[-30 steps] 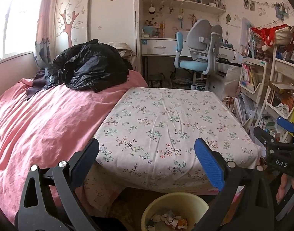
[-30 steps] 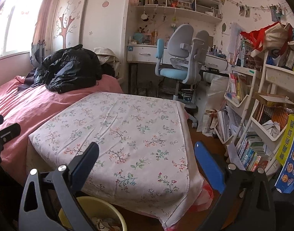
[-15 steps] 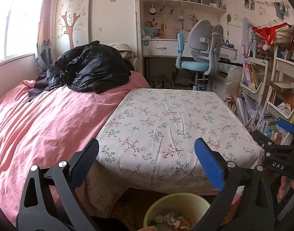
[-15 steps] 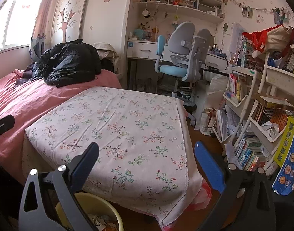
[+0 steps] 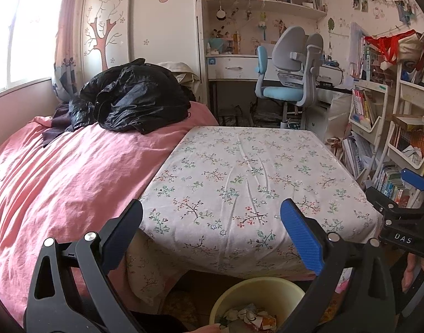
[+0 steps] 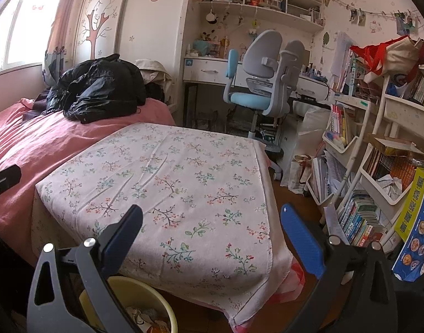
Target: Collect trash
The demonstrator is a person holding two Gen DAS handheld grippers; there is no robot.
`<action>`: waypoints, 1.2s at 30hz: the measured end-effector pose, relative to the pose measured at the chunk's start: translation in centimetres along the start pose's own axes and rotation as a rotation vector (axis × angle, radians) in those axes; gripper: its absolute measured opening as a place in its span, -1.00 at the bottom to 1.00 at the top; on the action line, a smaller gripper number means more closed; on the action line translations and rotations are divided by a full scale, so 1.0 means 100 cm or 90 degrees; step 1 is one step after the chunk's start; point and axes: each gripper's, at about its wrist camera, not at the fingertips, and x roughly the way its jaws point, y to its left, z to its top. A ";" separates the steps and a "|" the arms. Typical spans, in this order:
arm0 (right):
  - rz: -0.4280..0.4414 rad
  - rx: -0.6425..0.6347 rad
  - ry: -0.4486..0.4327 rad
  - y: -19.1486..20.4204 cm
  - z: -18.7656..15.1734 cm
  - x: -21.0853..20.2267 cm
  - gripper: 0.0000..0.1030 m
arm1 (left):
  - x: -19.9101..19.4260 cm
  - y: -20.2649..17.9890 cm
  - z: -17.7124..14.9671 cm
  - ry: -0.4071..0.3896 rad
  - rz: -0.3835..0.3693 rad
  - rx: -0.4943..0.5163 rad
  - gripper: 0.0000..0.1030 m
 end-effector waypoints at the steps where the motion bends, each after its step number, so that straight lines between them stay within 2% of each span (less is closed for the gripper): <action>1: 0.000 0.000 0.000 0.000 0.000 0.000 0.86 | 0.000 0.000 0.000 -0.001 0.000 0.000 0.86; 36: -0.001 -0.013 0.000 0.003 -0.002 0.003 0.86 | 0.001 -0.004 0.001 0.001 0.003 0.005 0.86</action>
